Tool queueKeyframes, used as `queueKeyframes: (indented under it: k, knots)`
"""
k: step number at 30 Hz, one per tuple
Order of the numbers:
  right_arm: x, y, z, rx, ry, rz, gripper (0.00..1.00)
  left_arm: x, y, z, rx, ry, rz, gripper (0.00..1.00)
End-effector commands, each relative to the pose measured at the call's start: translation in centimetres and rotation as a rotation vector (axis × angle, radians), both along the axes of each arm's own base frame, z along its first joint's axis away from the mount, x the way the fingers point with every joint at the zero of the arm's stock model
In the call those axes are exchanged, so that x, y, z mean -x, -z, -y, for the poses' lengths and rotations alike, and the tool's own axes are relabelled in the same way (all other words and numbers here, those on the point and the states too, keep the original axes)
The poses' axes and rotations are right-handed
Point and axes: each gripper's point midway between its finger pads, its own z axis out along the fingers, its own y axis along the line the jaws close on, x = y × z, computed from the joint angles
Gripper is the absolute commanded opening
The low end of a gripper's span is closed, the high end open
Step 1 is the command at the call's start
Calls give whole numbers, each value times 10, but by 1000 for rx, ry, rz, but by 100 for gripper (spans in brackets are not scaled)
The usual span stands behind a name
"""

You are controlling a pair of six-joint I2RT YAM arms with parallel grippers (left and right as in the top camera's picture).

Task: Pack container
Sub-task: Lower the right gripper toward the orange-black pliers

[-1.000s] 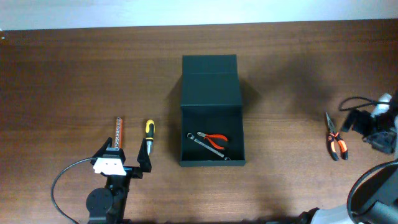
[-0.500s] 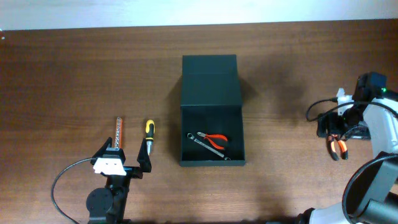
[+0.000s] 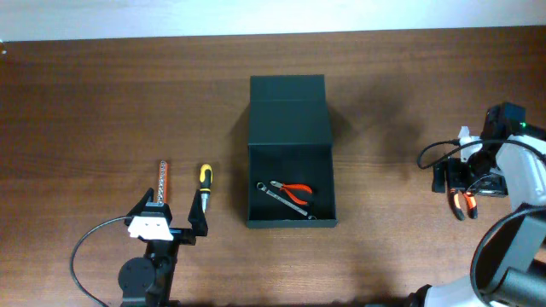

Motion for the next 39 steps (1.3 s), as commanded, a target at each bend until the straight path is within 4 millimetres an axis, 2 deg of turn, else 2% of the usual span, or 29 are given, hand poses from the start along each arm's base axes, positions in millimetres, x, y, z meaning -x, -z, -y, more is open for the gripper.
queueKeyframes:
  k: [1, 13, 23, 39]
  knots:
    - [5, 16, -2, -14, 9, -62, 99, 0, 1, 1, -14, 10, 3, 99]
    - [0, 24, 0, -13, 8, -60, 99, 0, 1, 1, -14, 10, 3, 99]
    - [8, 46, -7, -58, 9, -111, 99, 0, 1, 1, -14, 10, 3, 99]
    - [5, 55, -6, -58, 10, -106, 99, 0, 1, 1, -14, 10, 3, 99]
